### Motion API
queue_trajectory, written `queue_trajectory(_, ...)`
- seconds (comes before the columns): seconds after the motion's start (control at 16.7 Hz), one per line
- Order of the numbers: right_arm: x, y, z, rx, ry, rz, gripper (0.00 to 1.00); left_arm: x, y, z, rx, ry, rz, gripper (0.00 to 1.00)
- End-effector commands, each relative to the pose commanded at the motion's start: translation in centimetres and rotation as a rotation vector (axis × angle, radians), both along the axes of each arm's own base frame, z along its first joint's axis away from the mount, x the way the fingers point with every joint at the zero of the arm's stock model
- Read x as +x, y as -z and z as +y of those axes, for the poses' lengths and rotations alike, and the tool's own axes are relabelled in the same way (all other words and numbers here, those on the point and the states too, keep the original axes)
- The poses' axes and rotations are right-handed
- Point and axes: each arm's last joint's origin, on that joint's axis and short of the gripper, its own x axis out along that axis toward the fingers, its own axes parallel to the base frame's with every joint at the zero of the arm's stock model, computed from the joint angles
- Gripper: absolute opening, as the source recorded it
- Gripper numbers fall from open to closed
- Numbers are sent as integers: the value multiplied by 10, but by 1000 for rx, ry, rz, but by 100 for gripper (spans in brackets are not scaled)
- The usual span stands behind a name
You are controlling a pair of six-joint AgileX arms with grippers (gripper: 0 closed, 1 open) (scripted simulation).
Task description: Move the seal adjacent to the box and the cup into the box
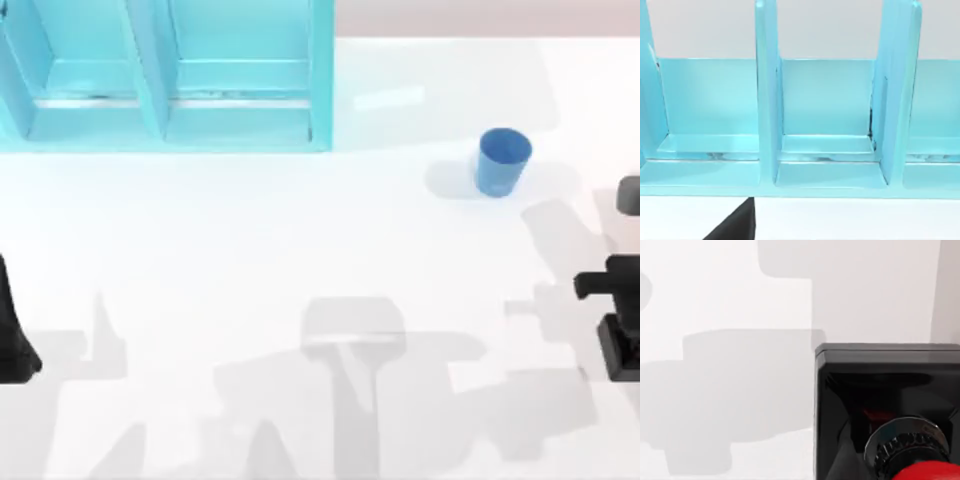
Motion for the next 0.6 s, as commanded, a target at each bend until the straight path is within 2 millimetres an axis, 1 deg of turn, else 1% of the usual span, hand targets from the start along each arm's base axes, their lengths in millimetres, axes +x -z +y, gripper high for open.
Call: queue_trajectory(0.6,0,0,0,0,0,0,98,0,0,0,0,0,0,100)
